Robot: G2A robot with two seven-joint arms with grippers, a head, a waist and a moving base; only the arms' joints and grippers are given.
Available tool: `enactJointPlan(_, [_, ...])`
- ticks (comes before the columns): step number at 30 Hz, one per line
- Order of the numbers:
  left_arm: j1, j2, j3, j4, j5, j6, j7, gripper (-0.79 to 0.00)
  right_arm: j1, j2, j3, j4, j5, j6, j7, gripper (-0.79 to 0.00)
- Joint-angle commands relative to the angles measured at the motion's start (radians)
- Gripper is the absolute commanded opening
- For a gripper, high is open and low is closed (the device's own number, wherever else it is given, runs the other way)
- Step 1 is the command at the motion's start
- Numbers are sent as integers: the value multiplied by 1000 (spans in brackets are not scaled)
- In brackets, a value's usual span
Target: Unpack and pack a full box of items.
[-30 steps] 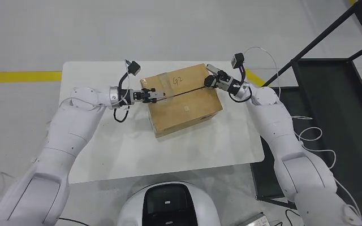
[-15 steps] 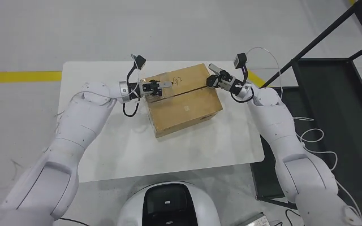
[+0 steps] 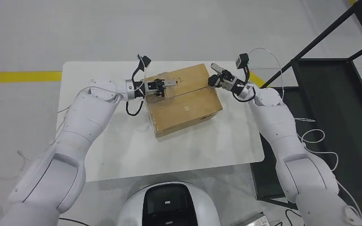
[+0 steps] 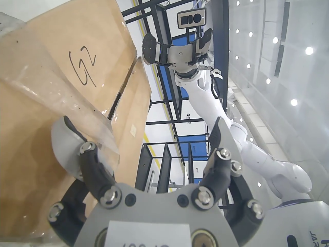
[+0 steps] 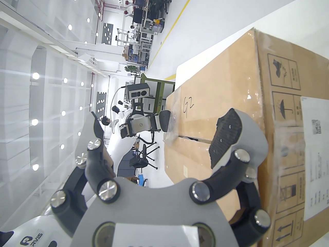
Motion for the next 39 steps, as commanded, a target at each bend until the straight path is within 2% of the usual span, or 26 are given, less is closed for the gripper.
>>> enactJointPlan(1, [-6,-6,2,13,-1,5,0,-332,0,-1,-2,-1,0,1,-1,0])
enactJointPlan(2, [-10,-10,2,19,-1,7,0,-416,0,-2,-4,-1,1,2,0,0])
enactJointPlan(7, [-27,-23,3,50,3,24,3,-622,3,-3,-7,1,2,4,1,0])
enactJointPlan(19, [-49,-57,32,105,72,78,2,-631,9,-3,-6,14,4,1,3,0])
enactJointPlan(20, [-50,-60,34,108,77,79,2,-646,9,-3,-6,15,4,0,3,0])
enactJointPlan(21, [-52,-62,36,111,83,79,3,-696,9,-3,-5,15,5,0,2,0])
enactJointPlan(22, [-53,-65,36,114,85,77,5,-779,9,-3,-5,15,5,0,2,0])
enactJointPlan(32, [-62,-71,5,140,62,6,4,-785,7,-2,-2,13,11,-4,3,0])
enactJointPlan(39, [-52,-66,-34,134,45,-84,100,-785,1,0,3,12,15,-8,8,0])
